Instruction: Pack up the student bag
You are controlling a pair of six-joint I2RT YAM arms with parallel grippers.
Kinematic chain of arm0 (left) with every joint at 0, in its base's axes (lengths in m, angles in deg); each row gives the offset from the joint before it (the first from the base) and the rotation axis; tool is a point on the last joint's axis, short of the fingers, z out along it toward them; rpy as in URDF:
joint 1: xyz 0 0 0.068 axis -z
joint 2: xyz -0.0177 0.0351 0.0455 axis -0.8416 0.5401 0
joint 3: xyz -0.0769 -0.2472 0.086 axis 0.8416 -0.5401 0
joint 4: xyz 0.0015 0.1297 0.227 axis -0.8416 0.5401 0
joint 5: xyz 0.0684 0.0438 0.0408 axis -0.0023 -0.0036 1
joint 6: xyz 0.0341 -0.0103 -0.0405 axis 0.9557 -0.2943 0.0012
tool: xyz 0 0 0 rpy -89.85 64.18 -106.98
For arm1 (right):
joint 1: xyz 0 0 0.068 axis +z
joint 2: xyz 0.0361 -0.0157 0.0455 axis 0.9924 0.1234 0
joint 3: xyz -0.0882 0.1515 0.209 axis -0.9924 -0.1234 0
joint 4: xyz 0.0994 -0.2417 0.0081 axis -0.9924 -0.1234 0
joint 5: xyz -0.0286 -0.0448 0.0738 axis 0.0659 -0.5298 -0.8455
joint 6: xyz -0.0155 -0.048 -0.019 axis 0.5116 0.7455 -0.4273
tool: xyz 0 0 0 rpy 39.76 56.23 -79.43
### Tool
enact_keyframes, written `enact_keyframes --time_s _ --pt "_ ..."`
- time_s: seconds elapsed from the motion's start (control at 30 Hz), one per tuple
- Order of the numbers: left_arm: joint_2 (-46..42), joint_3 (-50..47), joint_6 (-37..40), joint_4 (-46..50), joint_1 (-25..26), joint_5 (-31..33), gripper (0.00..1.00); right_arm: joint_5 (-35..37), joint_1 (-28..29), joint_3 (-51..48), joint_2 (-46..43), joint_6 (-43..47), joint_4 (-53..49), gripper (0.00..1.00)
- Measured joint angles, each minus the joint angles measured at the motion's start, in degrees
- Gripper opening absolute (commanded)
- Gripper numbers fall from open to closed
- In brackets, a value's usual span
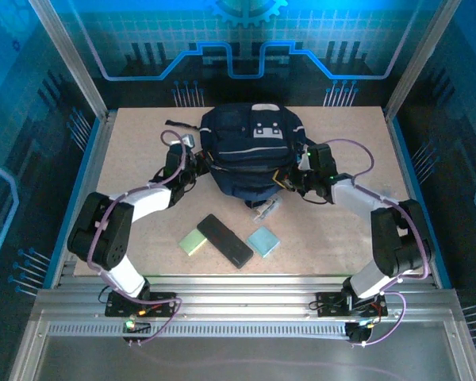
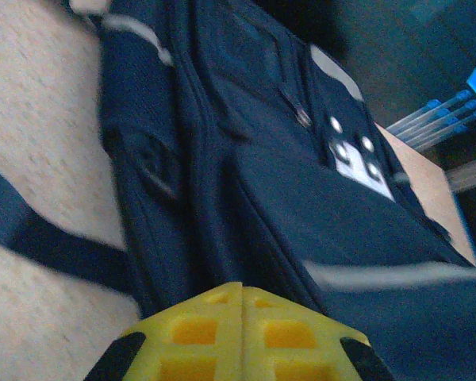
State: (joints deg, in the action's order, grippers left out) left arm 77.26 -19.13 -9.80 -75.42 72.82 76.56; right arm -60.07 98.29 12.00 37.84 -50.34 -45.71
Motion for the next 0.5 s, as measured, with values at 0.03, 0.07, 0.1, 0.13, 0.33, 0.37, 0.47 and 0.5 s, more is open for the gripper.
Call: enact_keyframes --time_s 0.03,0.07,0.1,0.13,0.33,0.37,0.47,0.5 --pt "1.4 1.0 0.5 -0.7 -1.1 0.9 0.00 0.3 -0.6 0.4 -0.1 1.2 -1.7 0.00" --pt "2.8 2.2 1.4 -1.0 -2.4 1.7 0.00 0.6 -1.6 0.8 -0.1 2.4 -3.8 0.00" --pt "4.3 3.5 2.0 -1.3 -3.7 2.4 0.00 1.0 -2.5 1.0 -0.1 3.5 -5.5 0.00" --pt "5.6 4.9 2.7 -1.4 -4.9 2.9 0.00 1.4 -3.7 1.4 -0.2 4.7 -7.4 0.00" --pt "8.6 9.1 6.0 -1.6 -6.4 2.9 0.00 1.5 -9.3 5.3 -1.0 11.1 -15.6 0.00" --pt "8.6 9.2 6.0 -2.0 -6.2 2.2 0.00 1.4 -10.0 6.2 -1.0 12.4 -16.5 0.05" --pt "8.5 8.3 5.1 -3.1 -5.6 -0.1 0.03 2.3 -11.7 9.4 -0.3 15.5 -20.8 0.32" --pt "8.2 7.4 4.5 -3.7 -5.2 -1.1 0.11 2.9 -12.5 10.9 0.3 16.5 -22.0 0.40"
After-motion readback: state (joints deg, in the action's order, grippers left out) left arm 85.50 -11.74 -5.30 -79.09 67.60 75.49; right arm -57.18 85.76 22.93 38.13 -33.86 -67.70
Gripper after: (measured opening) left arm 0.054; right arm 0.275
